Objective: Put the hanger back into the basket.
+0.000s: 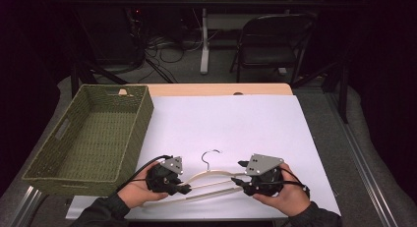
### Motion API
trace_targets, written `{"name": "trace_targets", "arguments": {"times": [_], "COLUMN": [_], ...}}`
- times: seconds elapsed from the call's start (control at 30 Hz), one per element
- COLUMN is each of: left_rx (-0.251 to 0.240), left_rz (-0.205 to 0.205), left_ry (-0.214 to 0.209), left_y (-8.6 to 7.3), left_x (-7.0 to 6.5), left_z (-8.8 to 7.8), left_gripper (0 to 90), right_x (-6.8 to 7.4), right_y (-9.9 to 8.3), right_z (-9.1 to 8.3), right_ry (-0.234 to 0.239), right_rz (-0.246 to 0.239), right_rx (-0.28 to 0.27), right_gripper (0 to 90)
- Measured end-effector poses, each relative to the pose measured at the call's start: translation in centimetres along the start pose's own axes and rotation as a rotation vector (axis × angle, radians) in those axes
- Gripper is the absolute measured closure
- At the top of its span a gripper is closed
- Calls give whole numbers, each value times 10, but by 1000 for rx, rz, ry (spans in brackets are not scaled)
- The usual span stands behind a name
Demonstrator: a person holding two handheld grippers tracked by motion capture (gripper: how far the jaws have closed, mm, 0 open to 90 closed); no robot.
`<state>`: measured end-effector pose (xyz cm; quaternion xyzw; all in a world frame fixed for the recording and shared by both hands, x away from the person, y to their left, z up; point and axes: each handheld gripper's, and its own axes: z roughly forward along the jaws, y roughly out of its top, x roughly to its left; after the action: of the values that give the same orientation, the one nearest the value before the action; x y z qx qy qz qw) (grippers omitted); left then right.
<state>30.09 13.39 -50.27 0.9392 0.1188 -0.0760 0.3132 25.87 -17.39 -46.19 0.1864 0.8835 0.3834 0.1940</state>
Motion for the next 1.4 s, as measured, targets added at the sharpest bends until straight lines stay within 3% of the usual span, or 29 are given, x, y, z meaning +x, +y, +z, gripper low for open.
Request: {"name": "trace_targets", "arguments": {"times": [0.17,0.43,0.47,0.57,0.6,0.83,0.87,0.97,1.1,1.17,1.2,1.37,1.4], "left_rx": [-34,-121,-142,-167,-183,-209,-215,-215,-219,-222,-235,-247,-250], "left_rz": [-8,-78,-106,-125,-142,-164,-166,-165,-164,-166,-175,-179,-191], "left_ry": [2,81,101,107,130,177,191,207,247,254,276,330,356], "left_y": [-3,-4,-4,-3,-2,0,1,2,6,6,7,5,3], "left_x": [0,-1,-3,-4,-7,-16,-18,-20,-22,-21,-21,-19,-17], "left_z": [-4,-19,-24,-31,-39,-59,-69,-77,-106,-110,-123,-141,-149], "left_gripper": [871,872,872,872,872,871,871,871,871,871,871,871,871], "right_x": [-7,-19,-22,-25,-29,-38,-39,-41,-44,-45,-47,-48,-48], "right_y": [-7,-10,-10,-12,-13,-19,-21,-24,-28,-28,-29,-29,-30], "right_z": [-7,-13,-16,-15,-15,-13,-13,-13,-13,-14,-12,-12,-12], "right_ry": [-16,-57,-63,-69,-75,-89,-95,-98,-102,-102,-106,-114,-108], "right_rz": [39,73,84,99,111,148,152,158,177,181,187,189,191], "right_rx": [-9,-32,-21,-44,-41,-45,-43,-39,-36,-18,-33,-33,-36], "right_gripper": [466,468,467,462,462,462,462,463,462,462,456,446,446]}}
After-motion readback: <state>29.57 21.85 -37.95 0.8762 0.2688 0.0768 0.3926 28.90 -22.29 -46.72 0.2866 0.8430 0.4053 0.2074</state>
